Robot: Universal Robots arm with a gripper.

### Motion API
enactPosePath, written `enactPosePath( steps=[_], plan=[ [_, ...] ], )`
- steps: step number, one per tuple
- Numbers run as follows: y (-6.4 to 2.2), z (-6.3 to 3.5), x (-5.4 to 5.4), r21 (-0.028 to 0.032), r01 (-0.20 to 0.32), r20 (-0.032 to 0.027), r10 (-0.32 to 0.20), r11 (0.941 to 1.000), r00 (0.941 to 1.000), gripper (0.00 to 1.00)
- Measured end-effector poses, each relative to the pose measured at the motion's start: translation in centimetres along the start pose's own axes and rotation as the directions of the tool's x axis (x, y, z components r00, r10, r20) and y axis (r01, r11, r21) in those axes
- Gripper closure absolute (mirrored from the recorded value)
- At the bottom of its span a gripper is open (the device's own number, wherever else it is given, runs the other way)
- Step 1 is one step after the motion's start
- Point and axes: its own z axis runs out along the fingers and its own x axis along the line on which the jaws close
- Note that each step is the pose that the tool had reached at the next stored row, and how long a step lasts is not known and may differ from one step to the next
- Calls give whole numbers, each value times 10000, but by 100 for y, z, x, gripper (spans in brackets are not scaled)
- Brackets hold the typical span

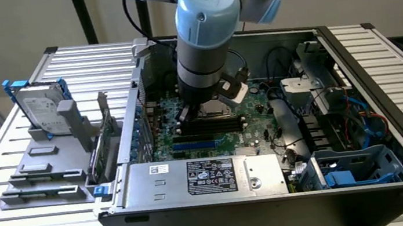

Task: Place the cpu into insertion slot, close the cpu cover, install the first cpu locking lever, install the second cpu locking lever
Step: 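Install the second cpu locking lever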

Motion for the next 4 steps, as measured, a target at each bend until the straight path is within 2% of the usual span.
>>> enactPosePath(
  steps=[4],
  plan=[
    [0,-1,0,0,0,1,0,10000,10000,89]
  ],
)
